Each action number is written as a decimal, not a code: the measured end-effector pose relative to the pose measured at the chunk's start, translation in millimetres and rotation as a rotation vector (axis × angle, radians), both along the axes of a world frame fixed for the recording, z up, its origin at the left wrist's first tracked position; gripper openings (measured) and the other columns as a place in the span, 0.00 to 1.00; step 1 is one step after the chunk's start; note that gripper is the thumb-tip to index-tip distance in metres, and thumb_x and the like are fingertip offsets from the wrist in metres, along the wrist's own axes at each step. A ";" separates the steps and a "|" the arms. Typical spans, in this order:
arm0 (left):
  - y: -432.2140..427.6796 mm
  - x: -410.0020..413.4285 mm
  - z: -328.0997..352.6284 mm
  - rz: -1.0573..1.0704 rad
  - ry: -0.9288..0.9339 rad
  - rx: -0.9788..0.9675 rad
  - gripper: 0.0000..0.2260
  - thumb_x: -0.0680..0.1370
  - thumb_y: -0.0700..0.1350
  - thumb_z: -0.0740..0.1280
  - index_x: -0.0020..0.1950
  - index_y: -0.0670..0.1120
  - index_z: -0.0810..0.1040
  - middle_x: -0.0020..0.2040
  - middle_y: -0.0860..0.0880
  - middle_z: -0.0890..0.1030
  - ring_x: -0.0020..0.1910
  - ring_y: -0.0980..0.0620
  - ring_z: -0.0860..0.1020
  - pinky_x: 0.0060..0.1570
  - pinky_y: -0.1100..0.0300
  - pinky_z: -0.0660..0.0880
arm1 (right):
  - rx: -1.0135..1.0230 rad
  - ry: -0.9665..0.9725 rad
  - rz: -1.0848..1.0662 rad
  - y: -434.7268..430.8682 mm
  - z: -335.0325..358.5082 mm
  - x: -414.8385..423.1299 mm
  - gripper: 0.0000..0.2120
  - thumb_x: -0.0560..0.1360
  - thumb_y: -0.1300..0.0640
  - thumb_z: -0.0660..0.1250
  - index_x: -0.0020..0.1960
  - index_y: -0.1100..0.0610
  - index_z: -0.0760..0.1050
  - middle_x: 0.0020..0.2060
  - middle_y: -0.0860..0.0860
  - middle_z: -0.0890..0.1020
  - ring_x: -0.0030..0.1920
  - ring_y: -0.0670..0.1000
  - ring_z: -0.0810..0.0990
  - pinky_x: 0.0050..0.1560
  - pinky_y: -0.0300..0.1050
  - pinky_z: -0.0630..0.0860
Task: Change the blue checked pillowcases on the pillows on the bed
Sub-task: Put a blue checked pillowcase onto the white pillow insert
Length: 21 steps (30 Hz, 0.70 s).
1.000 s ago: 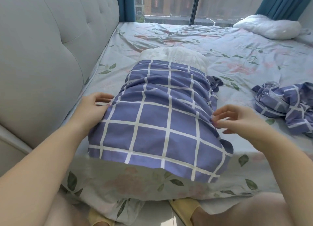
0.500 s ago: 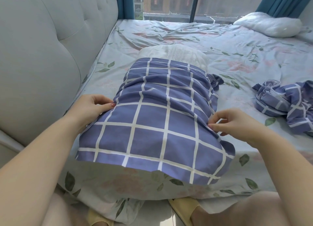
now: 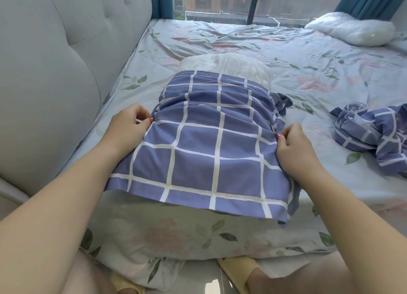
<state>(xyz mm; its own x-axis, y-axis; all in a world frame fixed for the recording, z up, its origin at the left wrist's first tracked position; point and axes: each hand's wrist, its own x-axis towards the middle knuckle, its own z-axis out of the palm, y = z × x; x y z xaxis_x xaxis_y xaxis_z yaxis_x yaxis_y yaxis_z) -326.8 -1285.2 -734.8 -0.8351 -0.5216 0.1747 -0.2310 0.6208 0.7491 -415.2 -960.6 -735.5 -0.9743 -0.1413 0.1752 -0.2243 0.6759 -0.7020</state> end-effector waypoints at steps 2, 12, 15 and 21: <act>-1.1 -1.8 -1.3 0.045 -0.021 -0.031 0.05 0.79 0.44 0.67 0.46 0.44 0.77 0.42 0.48 0.80 0.43 0.48 0.76 0.43 0.57 0.67 | 0.009 0.038 -0.012 -1.8 -2.9 -2.0 0.02 0.81 0.63 0.55 0.50 0.62 0.63 0.36 0.51 0.71 0.36 0.53 0.69 0.34 0.46 0.59; 10.1 -2.3 -1.9 0.195 -0.101 0.040 0.17 0.83 0.51 0.58 0.49 0.40 0.78 0.46 0.44 0.80 0.50 0.41 0.76 0.44 0.55 0.66 | 0.223 -0.083 0.000 -14.5 -17.2 -10.4 0.05 0.78 0.64 0.57 0.53 0.64 0.68 0.50 0.64 0.78 0.46 0.61 0.73 0.44 0.50 0.67; 18.8 11.7 6.5 0.149 -0.231 0.134 0.28 0.81 0.64 0.55 0.51 0.41 0.78 0.50 0.42 0.81 0.52 0.40 0.77 0.49 0.52 0.70 | 0.150 -0.096 0.010 -9.6 -12.9 -7.8 0.07 0.76 0.65 0.59 0.52 0.62 0.74 0.46 0.56 0.78 0.50 0.59 0.75 0.45 0.45 0.66; 43.5 56.6 32.3 0.172 -0.458 -0.059 0.30 0.69 0.71 0.66 0.52 0.45 0.68 0.50 0.43 0.70 0.49 0.45 0.71 0.52 0.50 0.70 | -0.322 -0.350 -0.162 -11.4 -6.9 -8.7 0.11 0.79 0.52 0.58 0.49 0.58 0.74 0.53 0.56 0.77 0.52 0.57 0.76 0.57 0.51 0.74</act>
<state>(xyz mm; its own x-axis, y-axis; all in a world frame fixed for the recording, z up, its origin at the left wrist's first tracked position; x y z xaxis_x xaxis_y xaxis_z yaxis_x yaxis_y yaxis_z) -270.3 -1241.7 -702.5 -0.7355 -0.6591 -0.1569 -0.6316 0.5832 0.5108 -424.0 -972.0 -742.4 -0.9875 0.0237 -0.1561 0.1515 0.4189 -0.8953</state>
